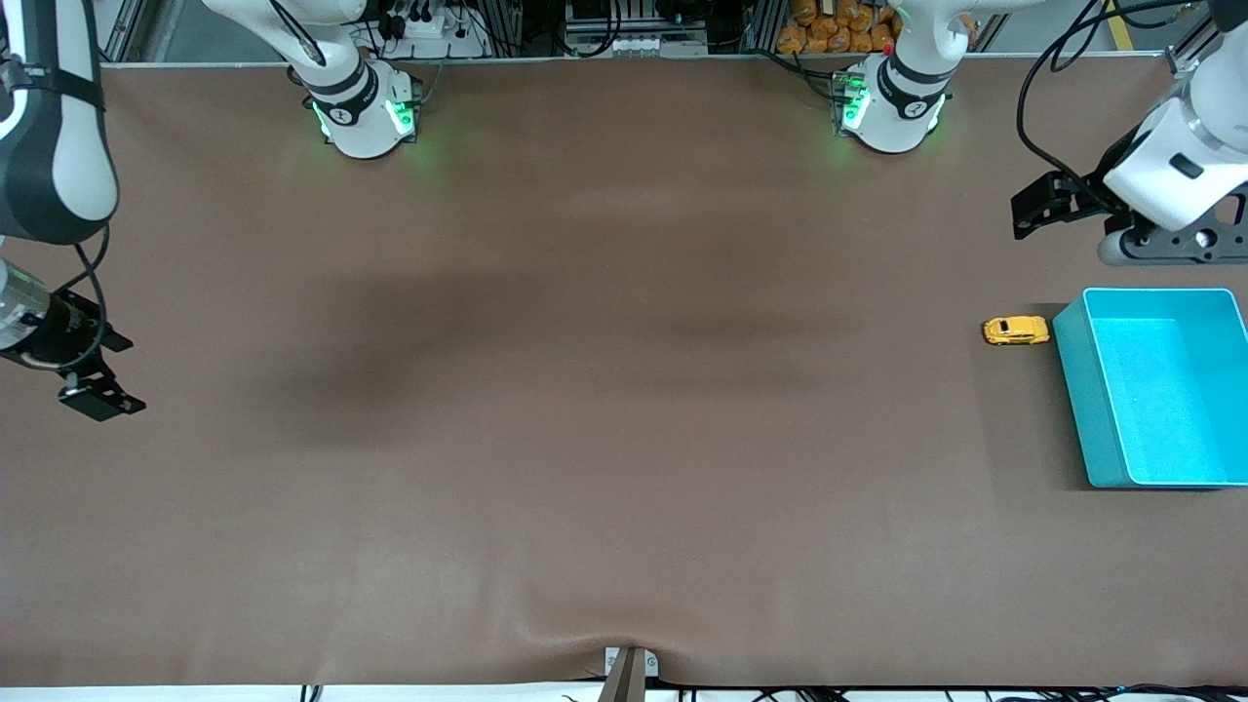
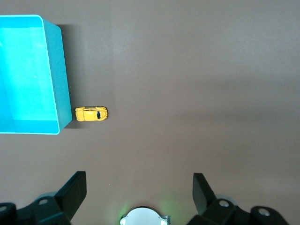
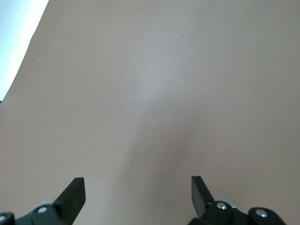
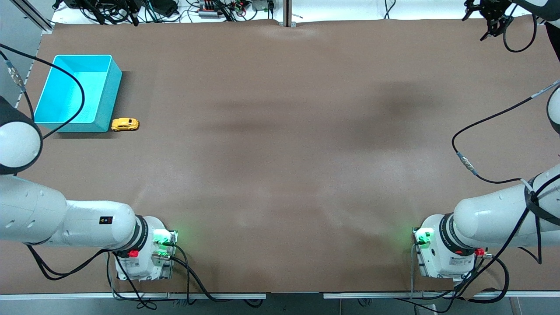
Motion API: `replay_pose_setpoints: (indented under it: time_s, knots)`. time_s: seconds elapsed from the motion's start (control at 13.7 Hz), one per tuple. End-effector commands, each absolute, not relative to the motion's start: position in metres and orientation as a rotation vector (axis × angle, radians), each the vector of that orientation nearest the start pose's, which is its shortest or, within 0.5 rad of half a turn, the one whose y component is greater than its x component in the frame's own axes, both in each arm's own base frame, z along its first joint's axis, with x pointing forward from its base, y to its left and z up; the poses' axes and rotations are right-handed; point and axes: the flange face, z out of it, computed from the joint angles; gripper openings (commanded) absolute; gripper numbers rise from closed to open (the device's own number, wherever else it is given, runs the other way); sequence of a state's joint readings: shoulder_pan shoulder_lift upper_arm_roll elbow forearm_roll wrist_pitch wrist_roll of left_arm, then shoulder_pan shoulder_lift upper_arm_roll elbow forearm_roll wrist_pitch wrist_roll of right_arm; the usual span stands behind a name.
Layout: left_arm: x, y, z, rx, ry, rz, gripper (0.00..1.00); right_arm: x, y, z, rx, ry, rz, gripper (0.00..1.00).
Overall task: Wind and store yellow beetle car
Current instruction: 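Move the left gripper to the car while the right gripper retracts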
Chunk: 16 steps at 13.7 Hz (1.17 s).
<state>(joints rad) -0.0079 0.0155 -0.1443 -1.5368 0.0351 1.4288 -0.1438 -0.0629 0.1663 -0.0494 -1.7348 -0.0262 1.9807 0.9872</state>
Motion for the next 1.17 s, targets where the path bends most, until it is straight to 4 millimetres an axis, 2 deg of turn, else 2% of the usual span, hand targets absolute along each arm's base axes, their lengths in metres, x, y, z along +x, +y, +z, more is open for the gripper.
replay_pose_setpoints:
  time_s: [0.0,0.07,0.15,0.36,0.51,0.66,0.8,0.95,1.09]
  knots:
    - [0.544,-0.079,0.607,-3.078,-0.125,0.219,1.0,0.612,-0.066,0.505,-2.798,1.48,-0.147,1.0]
    - [0.547,-0.077,0.6,-3.068,-0.202,0.243,1.0,0.609,-0.062,0.51,-2.871,1.353,-0.124,1.0]
    - [0.55,-0.074,0.591,-3.054,-0.283,0.269,1.0,0.603,-0.065,0.524,-2.926,1.245,-0.11,1.0]
    - [0.56,-0.032,0.563,-2.989,-0.598,0.35,1.0,0.578,-0.069,0.546,-3.081,0.867,0.028,1.0]
    - [0.558,-0.011,0.536,-2.957,-0.664,0.418,1.0,0.564,-0.073,0.567,-3.123,0.677,0.024,1.0]
    - [0.552,0.001,0.508,-2.916,-0.789,0.41,1.0,0.549,-0.081,0.586,-3.157,0.433,0.037,1.0]
    - [0.548,0.007,0.478,-2.859,-0.958,0.373,1.0,0.534,-0.08,0.606,-3.167,0.333,0.029,1.0]
    - [0.546,0.026,0.451,-2.756,-1.214,0.342,1.0,0.536,-0.061,0.612,-3.162,0.28,-0.009,1.0]
    - [0.538,0.046,0.431,-2.709,-1.354,0.288,1.0,0.541,-0.033,0.621,-3.173,0.208,-0.042,1.0]
